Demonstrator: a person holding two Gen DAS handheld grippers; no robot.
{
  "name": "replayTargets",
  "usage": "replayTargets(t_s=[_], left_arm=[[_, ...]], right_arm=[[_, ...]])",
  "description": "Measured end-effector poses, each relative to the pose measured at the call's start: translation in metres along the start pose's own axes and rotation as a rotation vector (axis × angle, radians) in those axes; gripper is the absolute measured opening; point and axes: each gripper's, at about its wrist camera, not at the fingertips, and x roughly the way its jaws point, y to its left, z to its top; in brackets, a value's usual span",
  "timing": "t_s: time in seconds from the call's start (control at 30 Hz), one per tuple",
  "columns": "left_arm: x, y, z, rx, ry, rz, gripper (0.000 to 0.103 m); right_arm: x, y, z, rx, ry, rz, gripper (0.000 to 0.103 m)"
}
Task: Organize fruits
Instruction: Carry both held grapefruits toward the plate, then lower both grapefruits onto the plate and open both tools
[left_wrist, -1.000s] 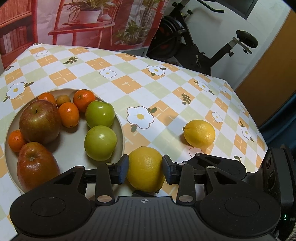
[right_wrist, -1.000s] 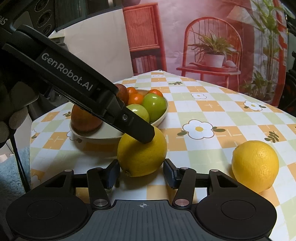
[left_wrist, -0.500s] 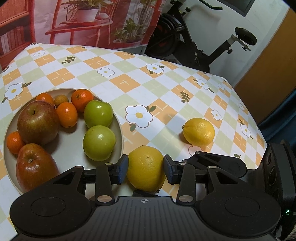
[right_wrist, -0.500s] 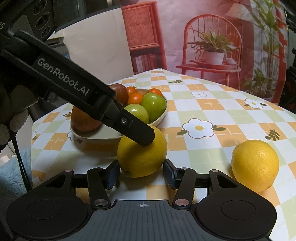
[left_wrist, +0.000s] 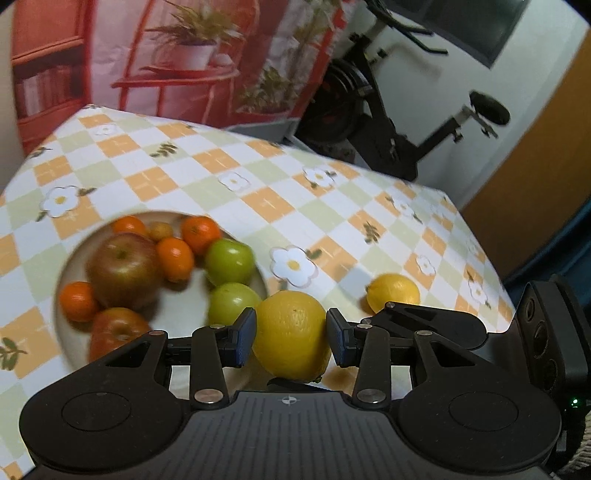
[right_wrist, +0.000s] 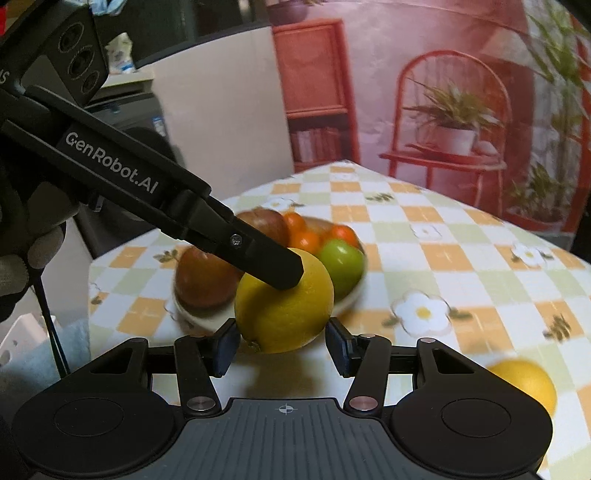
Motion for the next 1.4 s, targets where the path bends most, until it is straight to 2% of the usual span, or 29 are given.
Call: replayTargets(t_s=[0.17,0.47,0.83,1.2,1.4], left_arm=[[-0.009,0.021,0.002,-0.047,-0.009,0.026,0.044],[-0.009,0.037,0.002,-0.08,-0.004,0.03,0.044],[-0.011,0.044,-0.008,-0.078,0.01,0.049,0.043],[-0.003,0.045,-0.003,-0.057,0.017,0.073,0.043],[0.004,0.045,-0.006,-0.04,0.043,0.093,0.039]], right_arm=[[0.021,0.012,0.018,-0.031,0.029,0.034,0.047],[0.039,0.023,0.024,-0.03,0.071,0.05,0.047],[0.05,0.033,0.025,-0.057,0.115,0.056,0.047],[0.058,0.027,0.025,-0.012,0.138,0.068,0.047],[0.055,0.025,0.02,0.001,0.148,0.058,0.049]])
